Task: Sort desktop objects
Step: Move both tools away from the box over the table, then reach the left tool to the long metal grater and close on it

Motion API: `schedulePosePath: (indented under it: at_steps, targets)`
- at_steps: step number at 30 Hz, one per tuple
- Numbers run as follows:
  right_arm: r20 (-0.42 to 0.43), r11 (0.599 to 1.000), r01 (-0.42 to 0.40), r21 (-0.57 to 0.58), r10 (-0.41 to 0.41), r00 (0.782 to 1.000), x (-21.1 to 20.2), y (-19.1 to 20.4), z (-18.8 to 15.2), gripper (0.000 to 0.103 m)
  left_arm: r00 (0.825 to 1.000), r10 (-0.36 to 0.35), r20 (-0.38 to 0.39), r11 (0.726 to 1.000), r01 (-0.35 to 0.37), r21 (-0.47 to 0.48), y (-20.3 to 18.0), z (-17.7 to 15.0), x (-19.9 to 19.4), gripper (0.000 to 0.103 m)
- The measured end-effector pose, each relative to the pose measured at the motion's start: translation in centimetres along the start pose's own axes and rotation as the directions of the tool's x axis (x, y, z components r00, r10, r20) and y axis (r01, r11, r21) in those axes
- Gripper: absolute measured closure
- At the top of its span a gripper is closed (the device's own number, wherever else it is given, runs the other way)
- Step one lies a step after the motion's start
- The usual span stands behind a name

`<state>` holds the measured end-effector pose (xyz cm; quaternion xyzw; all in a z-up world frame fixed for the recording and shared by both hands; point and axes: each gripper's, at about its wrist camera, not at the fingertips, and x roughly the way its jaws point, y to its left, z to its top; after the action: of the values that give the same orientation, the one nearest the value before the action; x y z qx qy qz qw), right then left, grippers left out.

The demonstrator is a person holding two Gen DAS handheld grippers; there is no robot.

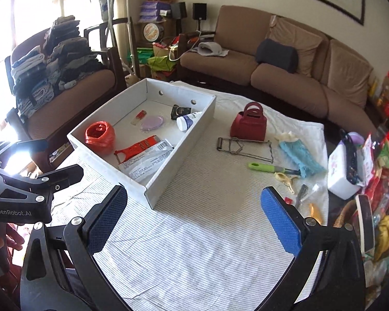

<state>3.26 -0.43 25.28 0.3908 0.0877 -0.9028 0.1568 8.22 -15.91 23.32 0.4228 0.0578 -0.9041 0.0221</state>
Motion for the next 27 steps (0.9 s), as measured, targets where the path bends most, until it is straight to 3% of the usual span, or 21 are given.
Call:
schedulePosePath:
  at_steps: [9, 15, 22, 27]
  targets:
    - [0.002, 0.991, 0.042, 0.128, -0.042, 0.999, -0.6, -8.9, -5.9, 0.000, 0.994, -0.101, -0.042, 0.987, 0.105, 0.121, -8.8, -2.2, 4.3, 0.000]
    - [0.014, 0.966, 0.039, 0.256, -0.044, 0.999, 0.8, -15.2, -10.1, 0.000, 0.990, -0.126, -0.066, 0.972, 0.136, 0.189, -13.0, -3.4, 8.1, 0.000]
    - [0.040, 0.938, 0.032, 0.345, -0.049, 0.998, 3.4, -19.5, -14.1, 0.000, 0.979, -0.181, -0.097, 0.963, 0.196, 0.185, -16.0, -4.9, 13.6, 0.000]
    - [0.082, 0.903, 0.008, 0.430, -0.048, 0.995, 4.8, -22.4, -15.6, 0.000, 0.977, -0.186, -0.100, 0.951, 0.205, 0.230, -20.3, -5.6, 18.0, 0.000]
